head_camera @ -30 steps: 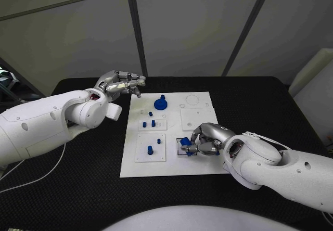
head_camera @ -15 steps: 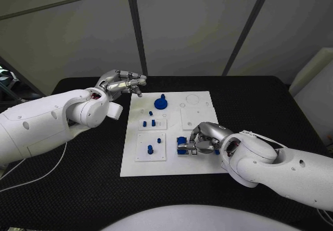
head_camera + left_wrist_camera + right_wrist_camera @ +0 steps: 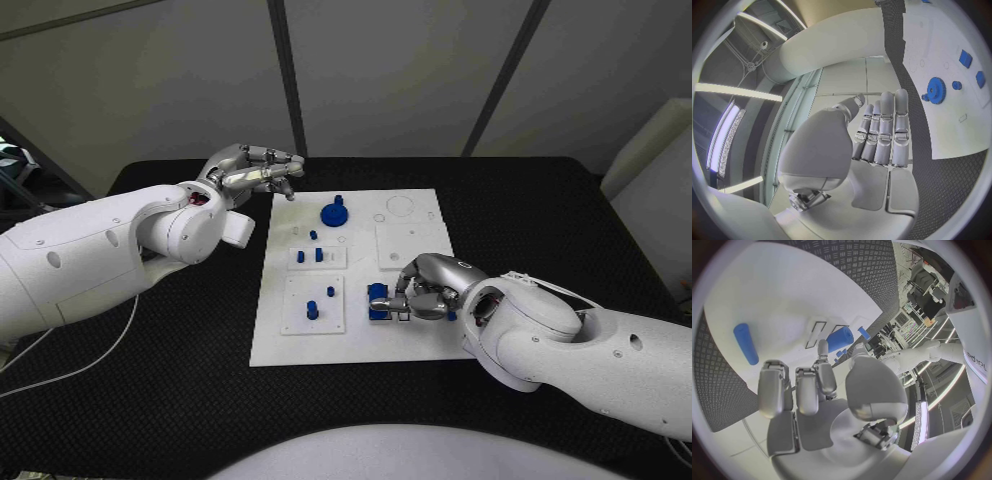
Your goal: Assemble the parts on the task board
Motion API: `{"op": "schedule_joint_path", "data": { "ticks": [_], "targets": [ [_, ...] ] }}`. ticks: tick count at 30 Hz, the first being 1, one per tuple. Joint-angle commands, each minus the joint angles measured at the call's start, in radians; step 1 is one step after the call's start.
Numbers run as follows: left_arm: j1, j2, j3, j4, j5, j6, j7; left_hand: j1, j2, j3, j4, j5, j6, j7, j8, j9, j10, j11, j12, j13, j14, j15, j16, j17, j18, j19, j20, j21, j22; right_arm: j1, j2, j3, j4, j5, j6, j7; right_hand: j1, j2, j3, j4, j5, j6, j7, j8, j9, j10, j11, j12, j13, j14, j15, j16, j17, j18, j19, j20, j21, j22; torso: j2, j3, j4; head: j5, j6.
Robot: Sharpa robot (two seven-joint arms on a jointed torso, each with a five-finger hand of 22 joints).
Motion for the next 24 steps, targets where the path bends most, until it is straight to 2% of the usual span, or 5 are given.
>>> {"op": "schedule_joint_path", "data": {
  "ticks": [1, 5, 11, 14, 24],
  "targets": [
    [0.002, -0.001, 0.001, 0.0, -0.002, 0.011, 0.004, -0.001, 0.006, -0.006, 0.0, -0.001, -0.001, 0.003, 0.004, -0.001, -0.005, -0.002, 0.005, -0.002, -0.007, 0.0, -0.006, -0.001, -0.004, -0.002, 0.006, -0.006, -0.001, 0.001, -0.008, 0.0, 0.012, -0.016, 0.007, 0.019, 0.11, 0.018, 0.023, -0.03, 0.066, 0.003, -0.004, 0.004, 0.01, 0.002, -0.004, 0.001, 0.013, 0.086, -0.006, 0.001, 0.177, -0.012, 0.008, -0.006, 0.004, 0.024, 0.0, -0.0002, -0.0001, 0.0, -0.002],
    [0.002, 0.0, 0.001, 0.0, -0.002, 0.011, 0.004, -0.001, 0.006, -0.006, 0.0, -0.001, -0.001, 0.003, 0.004, -0.001, -0.005, -0.002, 0.005, -0.002, -0.007, 0.0, -0.006, -0.001, -0.004, -0.002, 0.006, -0.006, -0.001, 0.001, -0.012, 0.0, 0.013, -0.024, 0.016, 0.021, 0.183, 0.026, 0.024, -0.057, 0.072, 0.007, -0.006, 0.009, 0.02, 0.005, -0.007, 0.003, 0.017, 0.087, -0.008, 0.002, 0.179, -0.013, 0.01, -0.007, 0.006, 0.028, 0.001, -0.0004, 0.0002, 0.0, -0.003],
    [0.002, 0.0, 0.001, 0.0, -0.002, 0.011, 0.003, -0.001, 0.006, -0.006, 0.0, -0.001, -0.001, 0.003, 0.004, -0.001, -0.005, -0.002, 0.005, -0.002, -0.007, 0.0, -0.006, -0.001, -0.004, -0.002, 0.006, -0.006, -0.001, 0.001, -0.009, 0.0, 0.004, -0.043, 0.018, 0.008, 0.241, 0.047, 0.032, -0.083, 0.073, 0.014, -0.01, 0.019, 0.031, 0.009, -0.01, 0.006, 0.022, 0.087, -0.011, 0.002, 0.181, -0.014, 0.011, -0.01, 0.007, 0.031, 0.0, -0.0002, 0.0021, -0.001, -0.004],
    [0.001, -0.001, 0.001, -0.001, -0.002, 0.011, 0.003, -0.001, 0.006, -0.006, 0.0, -0.001, -0.001, 0.003, 0.004, -0.001, -0.005, -0.002, 0.005, -0.002, -0.007, 0.0, -0.006, -0.001, -0.004, -0.002, 0.006, -0.006, -0.001, 0.001, -0.01, 0.0, 0.0, -0.049, 0.019, 0.005, 0.26, 0.053, 0.037, -0.092, 0.06, 0.014, -0.011, 0.021, 0.035, 0.01, -0.012, 0.006, 0.023, 0.087, -0.012, 0.002, 0.181, -0.014, 0.011, -0.011, 0.007, 0.032, 0.0, -0.0003, 0.0021, 0.0, -0.006],
    [0.001, -0.003, 0.001, -0.001, -0.002, 0.011, 0.002, -0.001, 0.006, -0.006, 0.0, -0.001, -0.001, 0.003, 0.004, -0.001, -0.005, -0.002, 0.005, -0.002, -0.007, 0.0, -0.006, -0.001, -0.004, -0.002, 0.006, -0.006, -0.001, 0.001, -0.017, 0.0, 0.007, -0.048, 0.024, 0.024, 0.273, 0.039, 0.029, -0.104, 0.042, 0.012, -0.01, 0.024, 0.04, 0.011, -0.012, 0.007, 0.026, 0.087, -0.012, 0.002, 0.181, -0.014, 0.011, -0.012, 0.008, 0.034, -0.001, -0.0009, -0.0002, 0.002, -0.008]
  ]
}}
